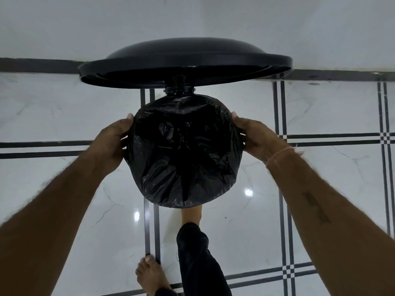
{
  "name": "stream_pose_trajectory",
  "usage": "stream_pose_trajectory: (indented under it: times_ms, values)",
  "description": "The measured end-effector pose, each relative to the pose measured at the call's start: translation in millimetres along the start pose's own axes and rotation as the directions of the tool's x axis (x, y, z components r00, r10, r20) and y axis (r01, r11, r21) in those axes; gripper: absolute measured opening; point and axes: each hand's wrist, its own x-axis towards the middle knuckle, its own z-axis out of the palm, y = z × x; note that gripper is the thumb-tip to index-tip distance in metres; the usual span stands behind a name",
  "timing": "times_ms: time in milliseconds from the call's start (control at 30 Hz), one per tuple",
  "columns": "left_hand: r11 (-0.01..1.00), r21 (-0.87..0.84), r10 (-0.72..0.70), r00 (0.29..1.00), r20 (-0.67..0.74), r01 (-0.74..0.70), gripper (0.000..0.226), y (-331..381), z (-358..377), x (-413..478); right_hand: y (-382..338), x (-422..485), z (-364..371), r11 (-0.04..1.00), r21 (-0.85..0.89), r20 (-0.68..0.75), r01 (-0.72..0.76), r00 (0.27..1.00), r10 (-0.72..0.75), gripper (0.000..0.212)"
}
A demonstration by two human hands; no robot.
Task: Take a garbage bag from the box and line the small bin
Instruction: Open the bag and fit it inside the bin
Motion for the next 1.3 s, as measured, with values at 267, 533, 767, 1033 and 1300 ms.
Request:
stream_pose_trajectory:
  times_ms: [267, 533, 767, 1033, 1300]
  values:
    - [0.997, -0.074, 0.01, 0.998, -0.066, -0.015, 0.039, -5.3, 7.3, -1.6, 18.6, 6.2, 9.8, 0.997, 0.044, -0.165, -0.066, 0.984, 0.073, 0.04]
    - [0.981, -0.068, 0.167, 0.964, -0.208, -0.184, 0.032, -22.7, 20.9, -11.5, 41.8, -15.4, 4.3, 0.991, 0.129, -0.066, -0.046, 0.996, 0.055, 0.041]
    - [0.972, -0.087, 0.187, 0.945, -0.268, -0.217, 0.034, -23.1, 23.2, -12.9, 44.8, -22.4, 6.9, 0.995, 0.089, 0.015, -0.04, 0.999, 0.038, 0.055]
    - [0.916, 0.214, 0.393, 0.868, -0.303, -0.339, 0.031, -1.0, 36.5, -10.7, 10.0, -8.4, 46.8, 0.726, -0.508, -0.224, 0.464, 0.742, -0.632, 0.031]
    - [0.73, 0.543, 0.515, 0.856, -0.04, -0.414, 0.023, 39.8, 55.2, 16.8, -29.6, 27.3, 76.1, 0.704, -0.519, -0.007, 0.485, 0.821, -0.571, 0.015]
